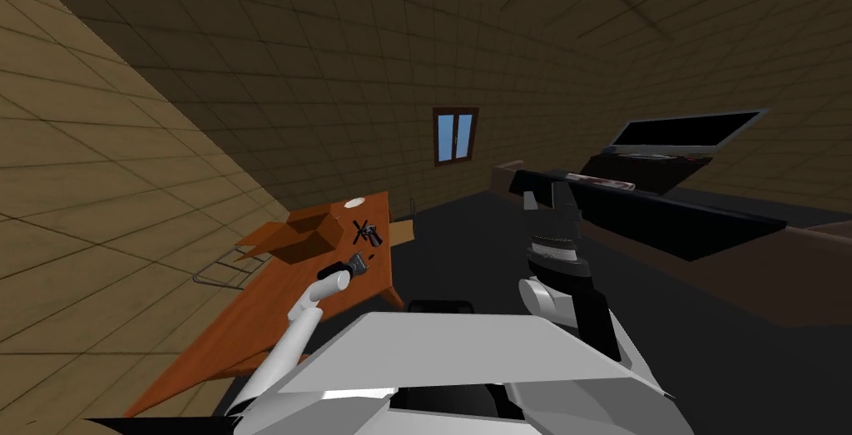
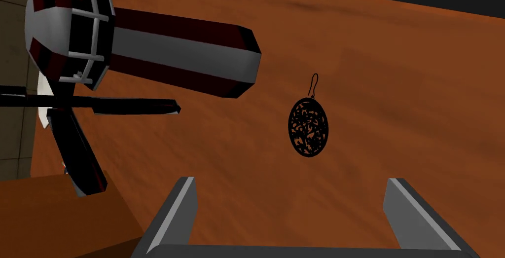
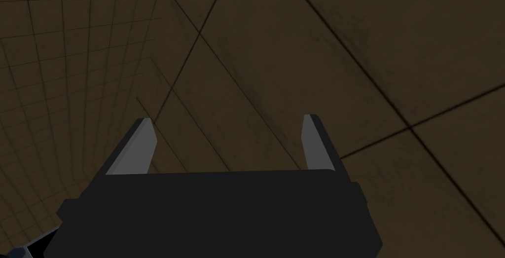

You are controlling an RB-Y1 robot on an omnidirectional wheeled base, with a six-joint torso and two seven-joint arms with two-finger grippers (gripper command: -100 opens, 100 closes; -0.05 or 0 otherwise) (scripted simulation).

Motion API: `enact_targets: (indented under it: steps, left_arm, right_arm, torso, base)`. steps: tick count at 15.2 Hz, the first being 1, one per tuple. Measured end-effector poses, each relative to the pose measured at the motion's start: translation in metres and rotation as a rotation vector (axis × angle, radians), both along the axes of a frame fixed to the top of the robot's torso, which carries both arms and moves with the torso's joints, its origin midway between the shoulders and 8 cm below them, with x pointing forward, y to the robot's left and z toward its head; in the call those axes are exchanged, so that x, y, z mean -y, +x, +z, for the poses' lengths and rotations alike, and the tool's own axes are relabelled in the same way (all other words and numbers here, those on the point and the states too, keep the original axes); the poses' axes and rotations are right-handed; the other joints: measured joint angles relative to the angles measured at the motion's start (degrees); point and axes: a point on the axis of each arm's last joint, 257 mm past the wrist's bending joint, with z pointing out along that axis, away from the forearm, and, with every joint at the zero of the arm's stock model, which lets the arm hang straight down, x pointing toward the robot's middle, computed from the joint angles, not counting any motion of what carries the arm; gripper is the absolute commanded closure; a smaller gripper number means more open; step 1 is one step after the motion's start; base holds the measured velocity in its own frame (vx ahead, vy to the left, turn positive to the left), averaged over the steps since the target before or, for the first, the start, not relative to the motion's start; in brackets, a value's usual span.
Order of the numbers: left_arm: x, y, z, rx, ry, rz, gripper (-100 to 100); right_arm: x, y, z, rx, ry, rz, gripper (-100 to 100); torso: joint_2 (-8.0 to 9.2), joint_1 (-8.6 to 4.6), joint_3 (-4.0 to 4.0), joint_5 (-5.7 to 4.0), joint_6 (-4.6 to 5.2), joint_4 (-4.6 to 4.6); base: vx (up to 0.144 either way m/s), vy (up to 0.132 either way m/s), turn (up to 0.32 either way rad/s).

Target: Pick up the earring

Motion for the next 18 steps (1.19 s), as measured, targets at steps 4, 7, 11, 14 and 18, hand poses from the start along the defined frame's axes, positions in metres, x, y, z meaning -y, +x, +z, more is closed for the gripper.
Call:
enact_targets:
  steps: [4, 7, 11, 14, 18]
  left_arm:
    - [-0.007, -0.022, -0.025, -0.092, -0.069, 0.048, -100]
    - [-0.009, -0.035, -0.039, -0.151, -0.12, 0.085, -100]
    - [-0.009, -0.056, -0.057, -0.232, -0.199, 0.134, -100]
    - [-0.007, -0.069, -0.068, -0.29, -0.255, 0.168, -100]
    - [-0.002, -0.087, -0.081, -0.36, -0.334, 0.212, -100]
  right_arm:
    - [0.0, 0.0, 0.0, 0.0, 0.0, 0.0, 0]
    - [0.0, 0.0, 0.0, 0.0, 0.0, 0.0, 0]
    - [0.0, 0.0, 0.0, 0.0, 0.0, 0.0, 0]
    - [0.0, 0.0, 0.0, 0.0, 0.0, 0.0, 0]
    - [0.0, 0.0, 0.0, 0.0, 0.0, 0.0, 0]
  torso:
    - [0.03, 0.04, 0.01, 0.01, -0.05, 0.0]
    - [0.03, 0.09, 0.01, 0.02, -0.01, 0.0]
    - [-0.01, 0.15, -0.01, 0.04, -0.03, -0.01]
    - [0.0, 0.19, 0.0, 0.04, -0.04, -0.01]
    - [-0.03, 0.27, -0.03, 0.08, -0.01, -0.02]
  base:
    - [0.038, 0.004, -0.106]
    - [0.039, 0.021, -0.131]
    - [0.046, 0.031, -0.109]
    - [0.044, 0.043, -0.102]
    - [0.043, 0.052, -0.102]
